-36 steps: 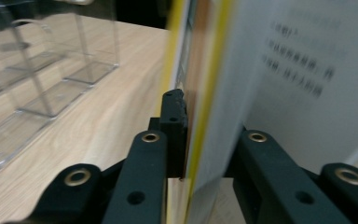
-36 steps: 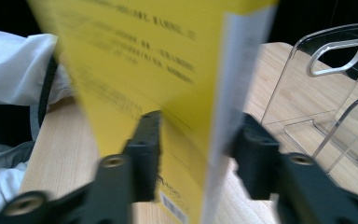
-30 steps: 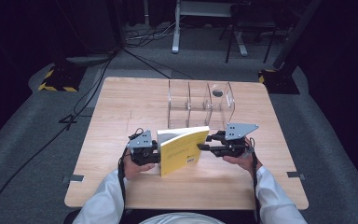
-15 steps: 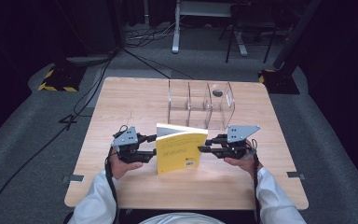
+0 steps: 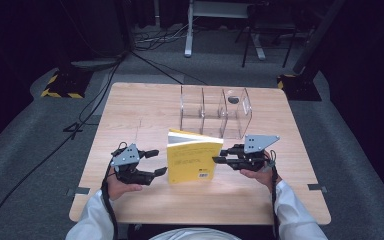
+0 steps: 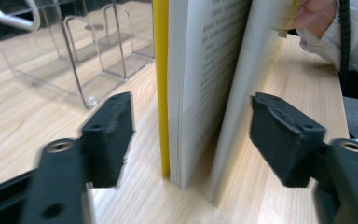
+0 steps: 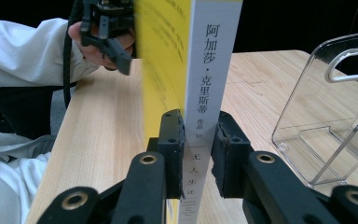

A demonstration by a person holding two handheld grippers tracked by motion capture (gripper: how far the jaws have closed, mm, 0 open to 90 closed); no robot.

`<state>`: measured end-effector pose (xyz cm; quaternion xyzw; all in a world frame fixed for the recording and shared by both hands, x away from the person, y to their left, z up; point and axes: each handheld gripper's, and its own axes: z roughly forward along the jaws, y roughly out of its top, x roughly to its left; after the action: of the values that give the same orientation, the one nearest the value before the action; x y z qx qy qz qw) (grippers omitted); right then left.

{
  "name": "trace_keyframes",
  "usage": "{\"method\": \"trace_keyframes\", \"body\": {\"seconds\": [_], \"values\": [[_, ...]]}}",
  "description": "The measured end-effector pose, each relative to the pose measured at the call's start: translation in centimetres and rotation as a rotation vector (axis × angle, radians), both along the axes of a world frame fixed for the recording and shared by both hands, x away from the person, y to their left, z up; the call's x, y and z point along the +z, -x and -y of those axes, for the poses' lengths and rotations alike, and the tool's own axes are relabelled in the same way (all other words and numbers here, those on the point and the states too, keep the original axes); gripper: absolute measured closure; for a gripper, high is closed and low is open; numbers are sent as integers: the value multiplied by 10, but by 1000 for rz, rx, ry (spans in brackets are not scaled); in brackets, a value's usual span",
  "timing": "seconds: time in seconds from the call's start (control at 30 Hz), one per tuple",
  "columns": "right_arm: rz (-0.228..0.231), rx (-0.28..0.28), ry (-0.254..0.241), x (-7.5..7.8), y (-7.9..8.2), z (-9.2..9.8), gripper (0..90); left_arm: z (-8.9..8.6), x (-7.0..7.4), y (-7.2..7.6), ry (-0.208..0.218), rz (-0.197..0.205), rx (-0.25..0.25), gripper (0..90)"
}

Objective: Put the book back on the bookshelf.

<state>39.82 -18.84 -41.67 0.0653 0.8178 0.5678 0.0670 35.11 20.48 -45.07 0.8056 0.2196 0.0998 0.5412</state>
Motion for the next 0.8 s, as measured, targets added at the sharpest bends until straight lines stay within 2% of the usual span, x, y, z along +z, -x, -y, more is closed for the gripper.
{"method": "trace_keyframes", "body": {"seconds": [0.17,0.27,0.3,0.33,0.5,0.53,0.57,0.63,0.67,0.7,0.73,0.8], "values": [[-1,-1,-5,-1,-1,0,759,14,-8,-1,-56,10,22,213],[-1,1,-5,-1,0,0,759,24,-12,-13,-59,-1,32,194],[-1,1,-5,-1,0,0,759,24,-12,-13,-59,-1,32,191],[1,-1,-5,-1,1,0,759,29,-12,-18,-49,-1,26,190],[2,6,-5,-1,3,0,759,36,-10,-23,-29,13,44,193],[5,16,-4,-1,5,0,759,38,-10,-26,-15,20,58,193],[11,20,-1,-1,6,0,759,38,-8,-29,9,18,50,196],[21,26,6,0,9,0,759,41,-7,-32,46,12,27,247],[26,23,11,0,11,-1,757,41,-7,-32,46,12,27,293],[32,21,15,1,12,-1,753,45,-6,-34,57,18,-15,373],[39,14,19,1,13,-1,746,48,-6,-35,54,28,-14,424],[42,19,26,1,15,-2,721,53,-6,-38,45,34,-15,427]]}}
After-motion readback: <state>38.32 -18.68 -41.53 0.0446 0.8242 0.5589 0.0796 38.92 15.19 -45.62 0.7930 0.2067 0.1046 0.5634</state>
